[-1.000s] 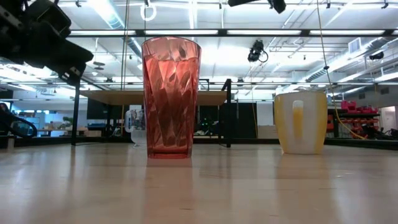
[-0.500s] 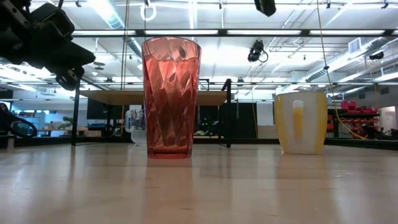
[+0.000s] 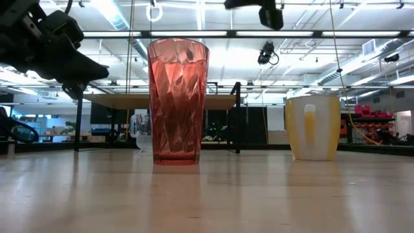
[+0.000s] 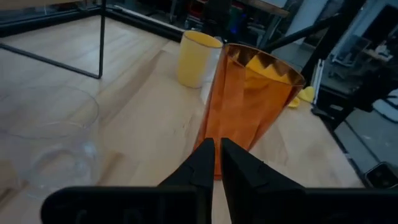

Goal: Stack small to large cups/mugs on shelf
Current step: Put the orange glass on the shelf

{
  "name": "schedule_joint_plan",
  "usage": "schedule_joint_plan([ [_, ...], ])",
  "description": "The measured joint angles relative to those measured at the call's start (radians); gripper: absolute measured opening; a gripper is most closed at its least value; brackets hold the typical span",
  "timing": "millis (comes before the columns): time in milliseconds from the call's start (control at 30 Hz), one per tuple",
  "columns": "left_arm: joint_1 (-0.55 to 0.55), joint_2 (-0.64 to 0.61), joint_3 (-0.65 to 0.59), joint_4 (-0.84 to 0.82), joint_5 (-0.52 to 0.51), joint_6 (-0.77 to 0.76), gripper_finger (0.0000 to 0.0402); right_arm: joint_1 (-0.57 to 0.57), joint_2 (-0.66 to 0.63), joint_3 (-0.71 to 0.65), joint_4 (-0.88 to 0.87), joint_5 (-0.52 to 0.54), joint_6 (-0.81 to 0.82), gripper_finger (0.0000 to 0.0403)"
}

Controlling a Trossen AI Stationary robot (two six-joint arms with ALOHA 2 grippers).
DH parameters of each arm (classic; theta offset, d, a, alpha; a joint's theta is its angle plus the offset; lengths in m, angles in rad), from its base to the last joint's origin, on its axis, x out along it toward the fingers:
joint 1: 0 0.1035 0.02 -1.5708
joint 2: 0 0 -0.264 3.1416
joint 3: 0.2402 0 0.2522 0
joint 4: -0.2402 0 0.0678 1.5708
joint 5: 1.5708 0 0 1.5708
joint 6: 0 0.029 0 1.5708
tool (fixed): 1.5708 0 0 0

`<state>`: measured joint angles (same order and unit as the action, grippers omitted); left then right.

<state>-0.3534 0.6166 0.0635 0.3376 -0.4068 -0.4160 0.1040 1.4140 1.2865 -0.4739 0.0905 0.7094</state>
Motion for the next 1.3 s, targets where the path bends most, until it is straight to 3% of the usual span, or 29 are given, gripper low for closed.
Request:
schedule_joint_plan([
  [233,0.0,0.116,0.0,0.092,0.0,0.038,0.0035,-0.103,0.05,0.0,-0.01,-0.11,-0.064,0.0084],
  [467,0.0,0.207,0.0,0.171,0.0,0.033,0.0044,-0.137,0.205,0.016,-0.064,-0.193,-0.032,0.0143],
  [867,0.0,0.366,0.0,0.345,0.045,0.009,0.006,-0.073,0.319,0.308,-0.305,0.03,-0.182,0.0138],
  [1300,0.0,0.548,0.052,0.483,0.083,0.102,0.0095,-0.01,0.394,0.369,-0.356,0.041,-0.196,0.0137],
])
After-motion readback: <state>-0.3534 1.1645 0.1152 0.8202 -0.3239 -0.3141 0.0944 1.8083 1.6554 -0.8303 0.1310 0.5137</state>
